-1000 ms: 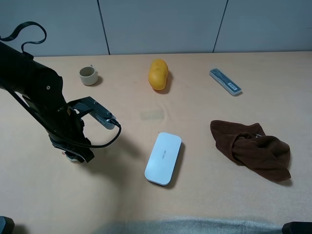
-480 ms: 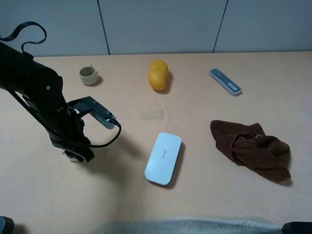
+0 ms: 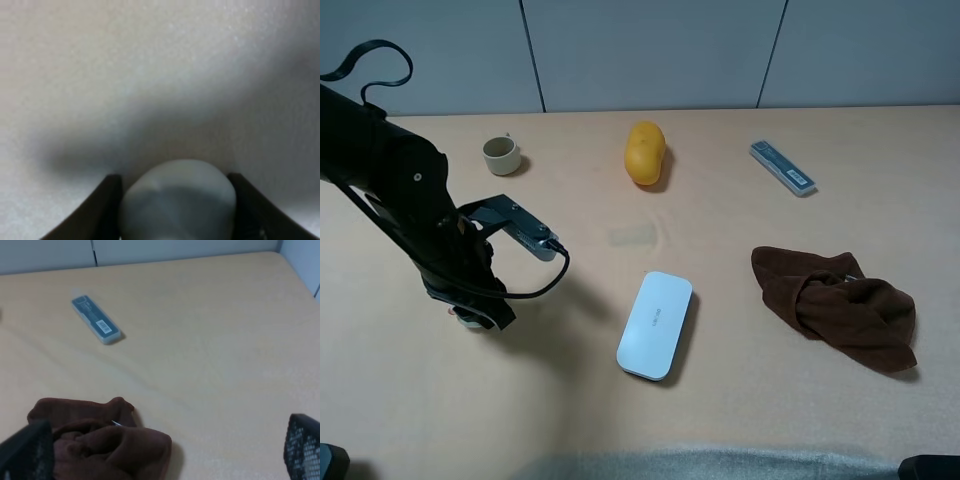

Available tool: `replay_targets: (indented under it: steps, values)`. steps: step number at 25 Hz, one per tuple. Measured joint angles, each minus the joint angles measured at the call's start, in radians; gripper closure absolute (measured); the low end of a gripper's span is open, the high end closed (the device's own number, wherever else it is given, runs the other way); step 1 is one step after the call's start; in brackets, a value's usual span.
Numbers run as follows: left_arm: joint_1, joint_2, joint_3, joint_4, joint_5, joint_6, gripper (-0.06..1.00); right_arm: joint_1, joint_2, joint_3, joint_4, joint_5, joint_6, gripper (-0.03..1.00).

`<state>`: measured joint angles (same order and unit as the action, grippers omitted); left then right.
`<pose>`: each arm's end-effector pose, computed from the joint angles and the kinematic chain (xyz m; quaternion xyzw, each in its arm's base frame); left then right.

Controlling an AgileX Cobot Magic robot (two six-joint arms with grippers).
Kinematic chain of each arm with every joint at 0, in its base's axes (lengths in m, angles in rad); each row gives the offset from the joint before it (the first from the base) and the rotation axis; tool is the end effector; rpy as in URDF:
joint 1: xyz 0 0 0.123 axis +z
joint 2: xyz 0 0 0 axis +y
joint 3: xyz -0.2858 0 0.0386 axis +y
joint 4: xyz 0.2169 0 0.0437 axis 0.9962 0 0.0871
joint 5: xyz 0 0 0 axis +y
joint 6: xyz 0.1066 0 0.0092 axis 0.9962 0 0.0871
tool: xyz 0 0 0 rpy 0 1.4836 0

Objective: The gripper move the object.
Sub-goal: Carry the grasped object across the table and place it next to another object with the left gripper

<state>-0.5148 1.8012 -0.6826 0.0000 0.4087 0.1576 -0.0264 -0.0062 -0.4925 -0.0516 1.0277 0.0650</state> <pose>0.2183 -0.1235 0.1103 0.3292 0.9420 -0.0116 0.0643 -0.0200 -0.0042 0.2562 0.0391 0.8437 -0.0155 0.5352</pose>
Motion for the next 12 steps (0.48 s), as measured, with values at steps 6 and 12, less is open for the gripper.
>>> replay_targets:
  steps: [6, 12]
  values:
    - [0.0, -0.009, -0.06, 0.0, 0.083, -0.009, 0.5, 0.0, 0.0, 0.0, 0.0, 0.0, 0.0, 0.28]
    - [0.0, -0.009, -0.13, 0.0, 0.169, -0.01, 0.5, 0.0, 0.0, 0.0, 0.0, 0.0, 0.0, 0.28]
